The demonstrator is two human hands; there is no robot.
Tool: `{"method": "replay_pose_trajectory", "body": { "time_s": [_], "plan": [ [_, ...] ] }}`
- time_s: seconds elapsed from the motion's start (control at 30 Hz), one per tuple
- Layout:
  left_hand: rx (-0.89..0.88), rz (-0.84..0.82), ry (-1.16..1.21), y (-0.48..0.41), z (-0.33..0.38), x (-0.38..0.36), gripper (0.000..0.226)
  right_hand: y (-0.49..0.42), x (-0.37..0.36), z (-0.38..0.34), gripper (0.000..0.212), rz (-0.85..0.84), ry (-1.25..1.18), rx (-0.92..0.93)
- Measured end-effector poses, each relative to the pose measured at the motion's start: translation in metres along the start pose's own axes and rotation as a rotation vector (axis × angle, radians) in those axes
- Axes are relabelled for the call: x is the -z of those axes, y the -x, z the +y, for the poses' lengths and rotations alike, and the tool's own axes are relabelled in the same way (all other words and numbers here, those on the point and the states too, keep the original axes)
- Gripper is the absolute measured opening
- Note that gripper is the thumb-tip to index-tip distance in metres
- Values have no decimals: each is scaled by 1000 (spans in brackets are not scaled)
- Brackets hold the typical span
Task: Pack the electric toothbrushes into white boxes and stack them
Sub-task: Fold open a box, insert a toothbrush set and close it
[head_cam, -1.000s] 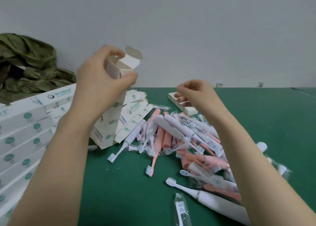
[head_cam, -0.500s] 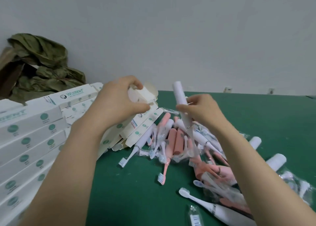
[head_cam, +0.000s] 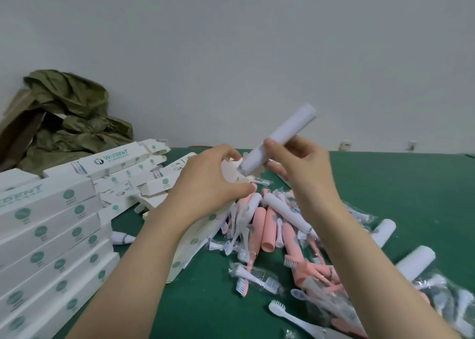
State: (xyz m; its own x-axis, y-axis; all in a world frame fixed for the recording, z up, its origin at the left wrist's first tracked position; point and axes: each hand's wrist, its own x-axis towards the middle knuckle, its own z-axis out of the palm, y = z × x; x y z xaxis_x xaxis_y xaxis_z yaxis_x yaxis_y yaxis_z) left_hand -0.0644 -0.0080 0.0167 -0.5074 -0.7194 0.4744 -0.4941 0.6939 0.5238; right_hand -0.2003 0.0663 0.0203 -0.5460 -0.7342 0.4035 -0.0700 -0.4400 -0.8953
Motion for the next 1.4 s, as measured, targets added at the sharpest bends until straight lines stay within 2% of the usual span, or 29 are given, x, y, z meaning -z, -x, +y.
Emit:
{"method": "replay_pose_trajectory", "body": {
  "time_s": [0.1,0.23,0.3,0.37,0.43,0.47,0.53,0.6,0.67,0.77,0.83,0.9,1.0,1.07,1.1,1.2,1.27,1.33,1.4],
  "plan": [
    [-2,8,-14,-2,1,1,59,2,-3,3,12,-44,263,49],
    [-6,22,9,-3,6,7,54,-2,2,-7,24,76,166,182],
    [-5,43,24,-3,6,7,50,2,-1,-7,10,13,236,229],
    [1,46,14,-1,5,7,50,5,-3,-1,10,-16,320,221],
    [14,55,-16,0,1,10,50,6,0,1,12,-68,413,117],
    [23,66,-34,0,-1,12,50,7,3,1,11,-192,547,42],
    [41,89,-62,-1,-5,17,50,12,8,3,9,-622,930,-133],
    [61,103,-76,-1,-10,22,50,25,3,16,22,-971,1271,-268],
    [78,103,-76,-1,-12,23,51,41,-8,33,25,-1071,1465,-305],
    [71,75,-70,0,-11,22,52,46,-15,43,24,-1059,1561,-228],
    [44,50,-77,1,-10,20,52,34,-4,30,12,-1030,1465,-191],
    [25,38,-65,0,-11,19,52,21,12,7,9,-975,1200,-184],
    [19,2,-55,0,-10,16,51,16,25,-19,13,-888,512,-236],
    [10,-34,-47,1,-9,14,49,16,24,-22,19,-775,303,-170],
    [-3,-57,-38,2,-9,13,48,16,21,-19,19,-705,330,-116],
    [-28,-129,3,3,-6,10,51,14,13,-8,22,-494,632,-18],
    [-30,-161,13,4,-5,8,55,12,11,-5,13,-377,718,7],
    [-34,-213,3,4,-3,6,56,12,10,-4,6,-310,799,102],
    [-50,-276,-16,5,-1,2,56,12,8,-5,2,-312,930,178]
  ]
}}
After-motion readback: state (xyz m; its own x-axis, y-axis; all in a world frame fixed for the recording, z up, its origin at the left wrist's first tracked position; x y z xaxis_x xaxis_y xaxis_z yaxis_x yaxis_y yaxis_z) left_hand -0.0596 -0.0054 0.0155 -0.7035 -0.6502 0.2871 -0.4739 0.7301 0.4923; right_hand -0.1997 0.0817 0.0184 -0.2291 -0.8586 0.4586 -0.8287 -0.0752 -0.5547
